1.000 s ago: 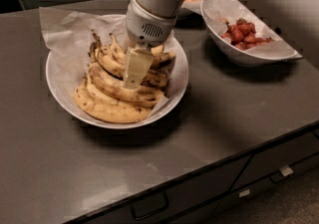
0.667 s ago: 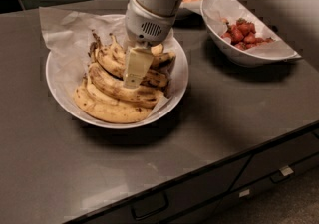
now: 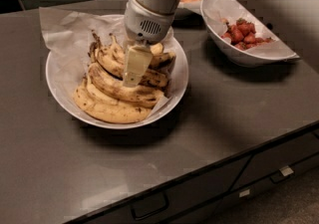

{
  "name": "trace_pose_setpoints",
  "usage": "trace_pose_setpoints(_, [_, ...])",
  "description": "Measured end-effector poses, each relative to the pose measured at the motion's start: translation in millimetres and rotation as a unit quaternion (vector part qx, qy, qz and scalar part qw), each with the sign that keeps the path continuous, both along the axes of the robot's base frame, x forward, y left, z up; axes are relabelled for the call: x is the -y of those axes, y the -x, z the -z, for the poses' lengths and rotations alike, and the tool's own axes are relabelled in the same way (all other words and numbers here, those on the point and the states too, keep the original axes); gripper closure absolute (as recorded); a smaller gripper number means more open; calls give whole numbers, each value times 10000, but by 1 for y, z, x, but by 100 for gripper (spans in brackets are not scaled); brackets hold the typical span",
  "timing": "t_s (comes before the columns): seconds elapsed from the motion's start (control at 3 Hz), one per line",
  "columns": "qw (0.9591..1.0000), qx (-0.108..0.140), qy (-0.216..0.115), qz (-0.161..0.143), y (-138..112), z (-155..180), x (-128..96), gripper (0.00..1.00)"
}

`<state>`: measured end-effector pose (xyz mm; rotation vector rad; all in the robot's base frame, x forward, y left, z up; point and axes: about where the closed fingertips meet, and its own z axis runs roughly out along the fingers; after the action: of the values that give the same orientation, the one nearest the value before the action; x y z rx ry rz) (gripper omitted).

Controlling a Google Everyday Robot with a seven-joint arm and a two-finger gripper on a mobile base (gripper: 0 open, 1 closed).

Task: Pick banana from white bowl

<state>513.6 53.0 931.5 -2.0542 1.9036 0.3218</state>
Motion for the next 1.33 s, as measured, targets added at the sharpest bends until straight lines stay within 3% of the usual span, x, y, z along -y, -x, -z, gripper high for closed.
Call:
trace_pose_setpoints(1.0, [9999, -10, 53, -85, 3, -2, -9, 39])
trace_pose_setpoints(1.33, [9999, 68, 120, -104, 6, -1, -15, 54])
